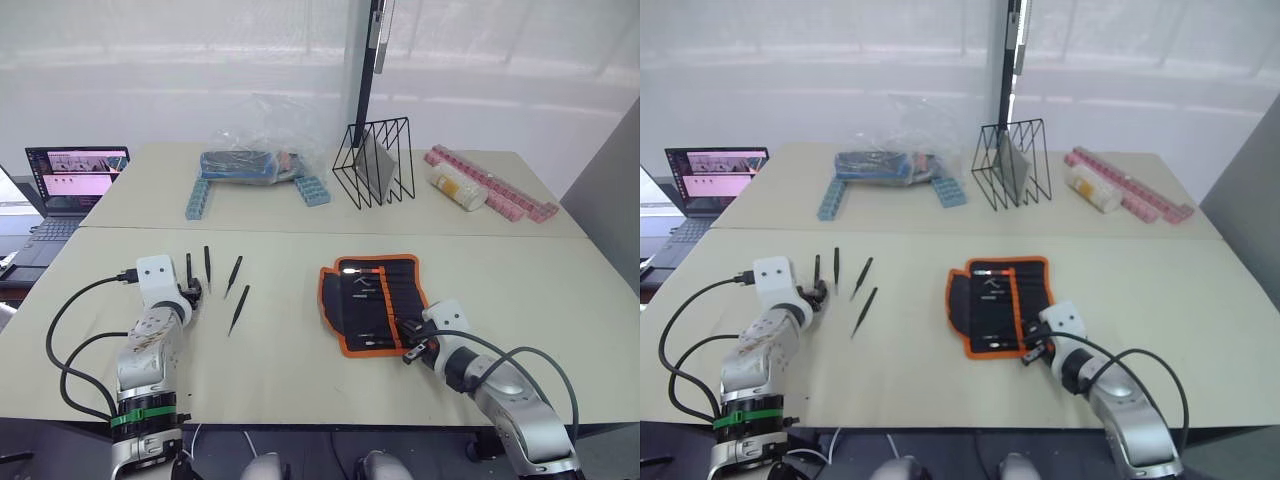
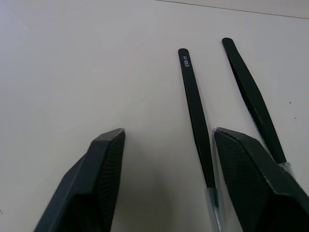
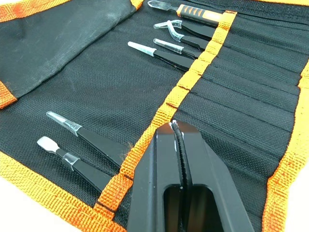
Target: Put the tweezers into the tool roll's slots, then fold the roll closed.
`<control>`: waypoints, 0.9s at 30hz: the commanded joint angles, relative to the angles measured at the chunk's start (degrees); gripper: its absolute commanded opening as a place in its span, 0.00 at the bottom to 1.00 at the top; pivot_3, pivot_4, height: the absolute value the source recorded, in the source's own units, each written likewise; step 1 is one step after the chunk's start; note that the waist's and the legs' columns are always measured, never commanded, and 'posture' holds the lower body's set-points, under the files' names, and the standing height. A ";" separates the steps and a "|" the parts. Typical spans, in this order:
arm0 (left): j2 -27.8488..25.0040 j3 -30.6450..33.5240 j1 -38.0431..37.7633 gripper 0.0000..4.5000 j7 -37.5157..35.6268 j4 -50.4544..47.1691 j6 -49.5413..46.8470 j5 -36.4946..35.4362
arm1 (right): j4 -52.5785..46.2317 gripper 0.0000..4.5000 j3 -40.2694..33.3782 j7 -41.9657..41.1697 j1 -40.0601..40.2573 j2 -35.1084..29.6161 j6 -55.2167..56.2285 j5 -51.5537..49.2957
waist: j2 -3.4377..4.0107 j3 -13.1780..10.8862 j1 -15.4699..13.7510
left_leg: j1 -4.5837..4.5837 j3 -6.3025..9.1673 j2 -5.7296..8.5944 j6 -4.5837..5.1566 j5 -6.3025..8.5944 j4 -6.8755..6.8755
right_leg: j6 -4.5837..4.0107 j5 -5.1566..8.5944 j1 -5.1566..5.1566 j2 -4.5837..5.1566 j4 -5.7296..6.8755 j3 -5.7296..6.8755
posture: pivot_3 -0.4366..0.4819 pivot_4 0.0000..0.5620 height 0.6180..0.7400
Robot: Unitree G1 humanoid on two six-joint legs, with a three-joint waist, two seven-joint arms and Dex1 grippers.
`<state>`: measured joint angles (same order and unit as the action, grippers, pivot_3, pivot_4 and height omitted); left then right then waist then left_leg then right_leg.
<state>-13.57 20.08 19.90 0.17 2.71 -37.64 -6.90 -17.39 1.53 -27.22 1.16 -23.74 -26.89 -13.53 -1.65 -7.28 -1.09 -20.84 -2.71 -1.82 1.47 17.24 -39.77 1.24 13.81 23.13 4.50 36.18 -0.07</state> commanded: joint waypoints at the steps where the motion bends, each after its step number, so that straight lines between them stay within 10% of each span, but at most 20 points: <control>1: 1.49 -1.86 -0.26 0.38 -1.15 2.27 -1.22 -1.30 | -0.89 0.00 0.94 -0.09 0.12 0.15 -1.25 0.11 | 0.01 0.00 -0.04 | 0.00 0.00 0.00 0.00 0.00 0.00 | 0.00 0.00 0.00 0.01 0.00 0.00 | 0.48 0.27 0.87; 6: 2.19 -2.00 -0.33 0.01 -1.61 1.74 -0.91 -1.87 | -1.11 0.00 0.79 -0.06 -0.11 0.05 -1.61 0.13 | 0.03 0.00 -0.33 | 0.00 0.00 0.02 0.00 0.00 0.00 | 0.00 0.00 -0.01 0.04 -0.01 0.01 | 0.48 0.27 0.87; 27: -2.13 -2.49 -2.56 0.00 -3.10 -0.94 3.71 0.57 | -1.95 0.00 0.76 0.43 0.10 0.20 -2.30 0.08 | 0.06 -0.01 -0.11 | -0.12 0.05 -0.01 0.00 0.00 0.03 | 0.00 0.00 0.07 0.04 -0.08 0.06 | 0.48 0.27 0.87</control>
<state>-15.03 19.11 18.16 -1.76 2.69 -33.74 -6.88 -18.29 1.69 -26.88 0.90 -23.68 -28.27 -13.54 -1.59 -7.29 -1.19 -20.99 -2.66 -1.84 1.47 17.24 -39.73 1.25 13.81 23.23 4.54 36.10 -0.01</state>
